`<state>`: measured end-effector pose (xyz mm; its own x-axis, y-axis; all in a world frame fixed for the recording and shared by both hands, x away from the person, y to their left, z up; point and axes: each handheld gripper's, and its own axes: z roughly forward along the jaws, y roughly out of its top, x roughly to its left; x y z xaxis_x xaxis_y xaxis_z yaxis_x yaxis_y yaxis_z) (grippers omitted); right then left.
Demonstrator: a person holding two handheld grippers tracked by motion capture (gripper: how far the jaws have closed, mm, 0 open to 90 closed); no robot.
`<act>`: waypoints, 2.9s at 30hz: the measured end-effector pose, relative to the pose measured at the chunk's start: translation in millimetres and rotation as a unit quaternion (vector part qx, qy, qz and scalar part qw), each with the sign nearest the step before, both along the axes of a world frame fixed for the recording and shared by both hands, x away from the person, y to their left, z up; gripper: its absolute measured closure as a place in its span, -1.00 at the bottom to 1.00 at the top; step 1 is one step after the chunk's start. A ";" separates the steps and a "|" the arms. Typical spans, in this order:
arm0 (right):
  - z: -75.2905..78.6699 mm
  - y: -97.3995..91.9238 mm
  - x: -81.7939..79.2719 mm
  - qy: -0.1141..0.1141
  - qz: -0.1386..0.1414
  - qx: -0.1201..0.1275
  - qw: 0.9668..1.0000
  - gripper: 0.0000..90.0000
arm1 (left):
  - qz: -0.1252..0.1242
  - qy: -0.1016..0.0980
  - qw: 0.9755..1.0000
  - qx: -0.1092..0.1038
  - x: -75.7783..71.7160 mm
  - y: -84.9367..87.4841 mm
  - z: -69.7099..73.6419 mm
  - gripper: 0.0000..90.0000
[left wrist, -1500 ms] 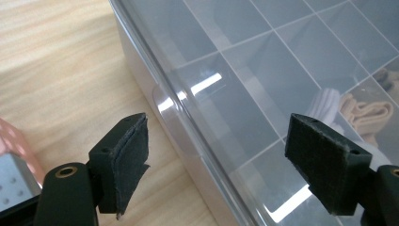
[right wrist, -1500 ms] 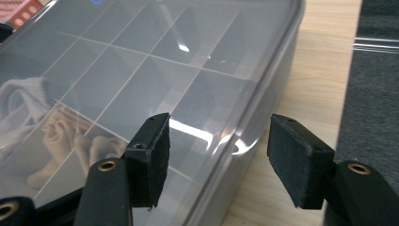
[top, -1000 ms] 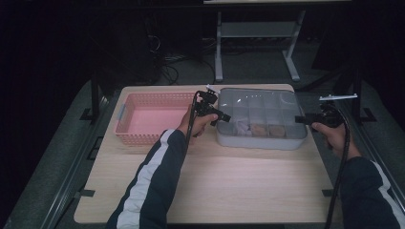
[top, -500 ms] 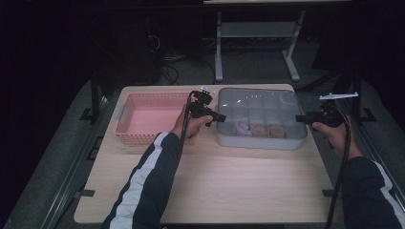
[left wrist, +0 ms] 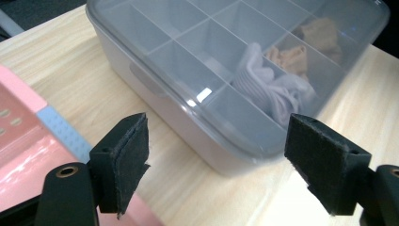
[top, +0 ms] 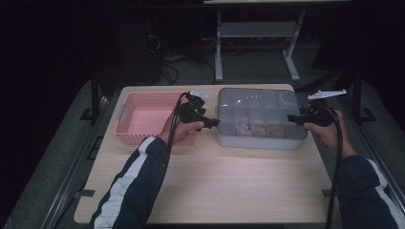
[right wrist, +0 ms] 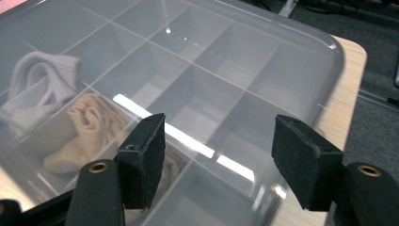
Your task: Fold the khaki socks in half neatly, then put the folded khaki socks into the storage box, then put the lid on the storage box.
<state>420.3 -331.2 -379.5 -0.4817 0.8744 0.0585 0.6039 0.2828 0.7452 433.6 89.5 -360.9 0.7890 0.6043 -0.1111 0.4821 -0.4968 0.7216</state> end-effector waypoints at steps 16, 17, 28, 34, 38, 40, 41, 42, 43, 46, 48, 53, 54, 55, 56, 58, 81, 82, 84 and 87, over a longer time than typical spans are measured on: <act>15.8 41.0 -18.6 -0.007 0.065 -0.011 0.998 -0.34 | -0.029 -0.037 0.999 0.020 -52.5 59.2 8.6 -0.56; 15.7 42.8 -19.8 -0.008 0.071 -0.013 0.997 -0.34 | -0.029 -0.041 0.998 0.024 -55.8 62.9 8.2 -0.56; 15.1 62.0 -42.4 -0.008 0.115 -0.031 0.993 -0.34 | -0.023 -0.064 0.996 0.060 -86.5 96.4 -1.8 -0.55; 14.0 64.8 -55.0 -0.014 0.129 -0.039 0.991 -0.33 | -0.020 -0.074 0.994 0.081 -103.6 109.5 -7.0 -0.55; 11.8 65.7 -63.1 -0.017 0.133 -0.040 0.990 -0.33 | -0.019 -0.079 0.993 0.085 -114.3 119.6 -13.0 -0.55; 10.7 65.8 -68.1 -0.020 0.136 -0.041 0.990 -0.33 | -0.020 -0.080 0.992 0.092 -119.9 124.9 -17.9 -0.55; 9.8 65.9 -70.4 -0.020 0.138 -0.041 0.989 -0.33 | -0.020 -0.082 0.992 0.098 -122.5 127.6 -20.4 -0.55; 8.8 65.9 -72.5 -0.019 0.139 -0.040 0.989 -0.34 | -0.021 -0.082 0.991 0.103 -124.8 130.6 -23.3 -0.55; 7.4 66.0 -74.4 -0.020 0.142 -0.043 0.989 -0.34 | -0.019 -0.081 0.991 0.109 -127.2 133.2 -26.3 -0.55; 2.2 67.5 -81.2 -0.021 0.147 -0.056 0.987 -0.34 | -0.013 -0.081 0.989 0.119 -134.0 143.2 -34.3 -0.56; -0.7 68.3 -87.6 -0.028 0.155 -0.067 0.985 -0.35 | -0.007 -0.084 0.989 0.123 -138.4 150.6 -37.4 -0.56; -6.3 68.3 -101.4 -0.031 0.167 -0.071 0.983 -0.36 | 0.001 -0.082 0.990 0.115 -149.9 168.3 -44.5 -0.57; -8.5 68.1 -103.6 -0.033 0.171 -0.072 0.982 -0.36 | 0.003 -0.085 0.989 0.119 -152.0 171.1 -46.6 -0.58; -11.0 68.1 -106.2 -0.033 0.171 -0.074 0.982 -0.37 | 0.004 -0.086 0.989 0.123 -154.3 173.7 -48.4 -0.58; -13.7 67.8 -108.6 -0.033 0.174 -0.078 0.981 -0.38 | 0.006 -0.088 0.989 0.123 -156.5 176.4 -50.4 -0.59; -19.0 66.1 -114.1 -0.031 0.175 -0.076 0.981 -0.38 | 0.010 -0.088 0.989 0.118 -159.7 182.2 -54.3 -0.60; -101.7 29.9 -152.4 -0.001 0.121 -0.014 0.993 -0.47 | 0.055 -0.042 0.997 0.038 -167.7 227.6 -113.7 -0.74; -101.8 29.4 -152.0 0.000 0.118 -0.013 0.993 -0.49 | 0.056 -0.042 0.997 0.038 -167.8 227.5 -113.8 -0.74; -102.2 29.1 -151.0 0.000 0.114 -0.015 0.993 -0.54 | 0.057 -0.042 0.997 0.037 -167.8 227.5 -113.9 -0.74; -102.2 29.6 -150.4 0.001 0.115 -0.016 0.993 -0.57 | 0.057 -0.042 0.997 0.037 -167.9 227.5 -113.9 -0.74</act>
<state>269.9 -301.6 -481.7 -0.6695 0.7421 0.0344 0.5224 0.4374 0.7320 265.7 317.0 -474.8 0.7193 0.6947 0.0007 0.4785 -0.4961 0.7245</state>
